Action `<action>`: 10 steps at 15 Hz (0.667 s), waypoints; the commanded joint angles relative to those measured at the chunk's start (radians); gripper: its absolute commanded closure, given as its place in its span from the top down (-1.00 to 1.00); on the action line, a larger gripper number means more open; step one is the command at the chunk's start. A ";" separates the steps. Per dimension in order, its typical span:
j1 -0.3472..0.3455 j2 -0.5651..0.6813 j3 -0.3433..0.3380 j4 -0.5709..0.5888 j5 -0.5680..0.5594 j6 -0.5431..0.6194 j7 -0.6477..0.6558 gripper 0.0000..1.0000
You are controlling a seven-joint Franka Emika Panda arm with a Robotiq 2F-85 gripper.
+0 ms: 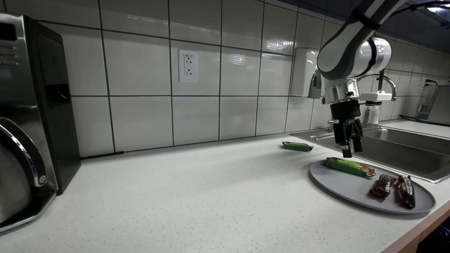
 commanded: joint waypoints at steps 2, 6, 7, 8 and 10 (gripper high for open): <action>-0.004 0.002 0.008 0.048 -0.040 -0.004 0.019 1.00; 0.002 0.030 0.012 0.102 -0.063 -0.009 0.017 1.00; 0.003 0.037 0.013 0.115 -0.067 -0.010 0.016 1.00; 0.005 0.048 0.013 0.134 -0.072 -0.013 0.016 1.00; 0.008 0.070 0.014 0.169 -0.084 -0.016 0.014 1.00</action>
